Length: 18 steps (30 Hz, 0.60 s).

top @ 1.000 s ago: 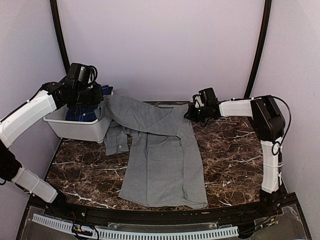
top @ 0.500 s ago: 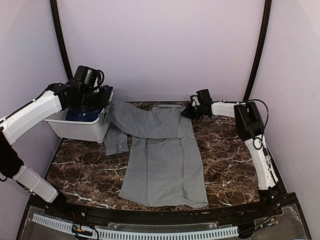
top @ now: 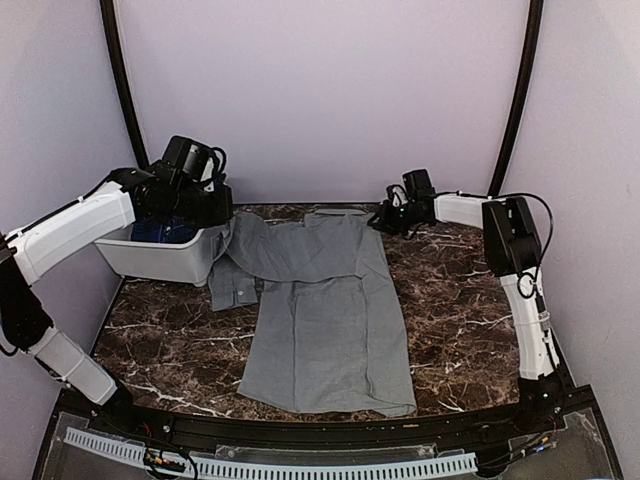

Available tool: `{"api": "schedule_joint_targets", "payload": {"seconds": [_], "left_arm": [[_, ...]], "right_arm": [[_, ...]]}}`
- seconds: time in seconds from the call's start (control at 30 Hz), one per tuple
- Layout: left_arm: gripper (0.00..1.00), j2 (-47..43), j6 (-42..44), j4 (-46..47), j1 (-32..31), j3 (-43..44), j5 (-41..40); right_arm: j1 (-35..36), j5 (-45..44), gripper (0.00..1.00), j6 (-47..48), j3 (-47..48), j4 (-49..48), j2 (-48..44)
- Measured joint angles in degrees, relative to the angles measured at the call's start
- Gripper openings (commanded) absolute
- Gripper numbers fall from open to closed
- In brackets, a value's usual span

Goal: Fold and stack the long sleeve shirts
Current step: Adjust the 1/3-folded tank top at the center of the board.

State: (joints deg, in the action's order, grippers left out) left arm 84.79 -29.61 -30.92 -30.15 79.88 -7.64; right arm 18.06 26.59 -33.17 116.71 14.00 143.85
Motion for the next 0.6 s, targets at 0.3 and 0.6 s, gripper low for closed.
{"api": "schedule_joint_targets", "payload": {"seconds": [0.3, 0.6], "left_arm": [[0.0, 1.1, 0.0, 1.3, -0.4, 0.8, 1.5], [0.0, 3.3, 0.3, 2.9, -3.4, 2.5, 5.1]], "right_arm": [[2.4, 3.3, 0.19, -0.6, -32.5, -9.4, -26.7], [4.6, 4.7, 0.15, -2.8, -53.2, -19.0, -31.4]]}}
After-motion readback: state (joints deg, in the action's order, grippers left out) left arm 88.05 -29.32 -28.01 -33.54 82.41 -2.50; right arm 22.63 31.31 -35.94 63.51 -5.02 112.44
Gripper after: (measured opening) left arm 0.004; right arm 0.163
